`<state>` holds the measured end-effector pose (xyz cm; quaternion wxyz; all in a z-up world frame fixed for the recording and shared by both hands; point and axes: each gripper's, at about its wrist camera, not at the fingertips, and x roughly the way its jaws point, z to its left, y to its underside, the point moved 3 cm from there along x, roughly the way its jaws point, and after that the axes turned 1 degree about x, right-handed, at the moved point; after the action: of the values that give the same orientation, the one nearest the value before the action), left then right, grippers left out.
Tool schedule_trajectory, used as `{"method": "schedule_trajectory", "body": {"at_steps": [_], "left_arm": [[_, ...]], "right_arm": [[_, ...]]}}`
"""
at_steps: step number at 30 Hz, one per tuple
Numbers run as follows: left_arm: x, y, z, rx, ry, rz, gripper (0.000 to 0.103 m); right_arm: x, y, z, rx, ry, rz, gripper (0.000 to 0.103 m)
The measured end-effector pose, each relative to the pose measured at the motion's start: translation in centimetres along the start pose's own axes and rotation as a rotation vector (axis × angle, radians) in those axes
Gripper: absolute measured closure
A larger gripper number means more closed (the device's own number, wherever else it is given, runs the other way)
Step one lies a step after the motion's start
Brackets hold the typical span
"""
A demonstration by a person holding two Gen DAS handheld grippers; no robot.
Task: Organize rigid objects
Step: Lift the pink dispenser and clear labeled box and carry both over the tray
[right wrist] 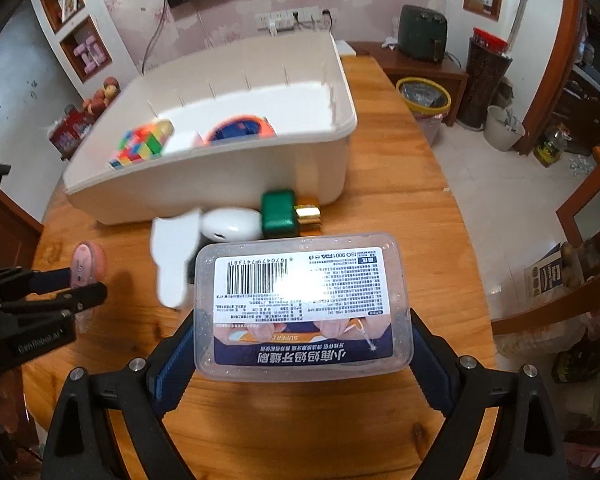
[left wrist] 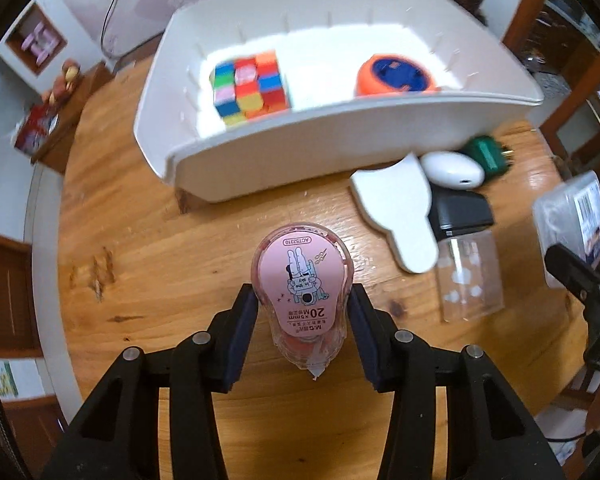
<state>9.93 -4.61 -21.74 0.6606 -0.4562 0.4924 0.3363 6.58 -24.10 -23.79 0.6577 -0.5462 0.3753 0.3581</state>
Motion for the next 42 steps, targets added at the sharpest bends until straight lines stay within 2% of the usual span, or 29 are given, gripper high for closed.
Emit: {"method": "schedule_trajectory", "body": {"at_steps": [3,9,16,22,29,34,38,42], "left_arm": [[-2.3,-0.1,-0.8,0.042,0.008,-0.061,0.054],[-6.3,-1.5,0.4,0.078,0.047,-0.168,0.053],[-9.8,-6.9,1.7,0.033,0.101,-0.239,0.053],[-11.3,-12.3,3.1,0.01,0.044,-0.317,0.053],[-10.8,-17.4,5.0,-0.043,0.005,-0.34,0.053],[-9.7,-19.4,5.7,-0.069,-0.007,-0.337,0.053],[-7.7,-20.7,6.4,-0.093,-0.002,-0.296,0.053],[-5.3,-21.2,6.3,-0.084,-0.029,-0.264,0.053]], "right_arm": [[-2.0,-0.5,0.7,0.005,-0.018,-0.042,0.01],[-5.7,-2.5,2.4,0.0,-0.048,-0.132,0.01],[-9.2,-5.9,4.5,-0.044,-0.079,-0.236,0.01],[-10.0,-10.1,6.2,-0.088,-0.065,-0.295,0.01],[-11.2,-15.3,7.5,-0.103,-0.046,-0.383,0.01],[-11.4,-18.3,8.1,-0.104,-0.06,-0.421,0.01],[-10.0,-20.0,8.0,-0.089,-0.057,-0.402,0.01],[-6.8,-20.5,7.8,-0.085,-0.037,-0.332,0.01]]}}
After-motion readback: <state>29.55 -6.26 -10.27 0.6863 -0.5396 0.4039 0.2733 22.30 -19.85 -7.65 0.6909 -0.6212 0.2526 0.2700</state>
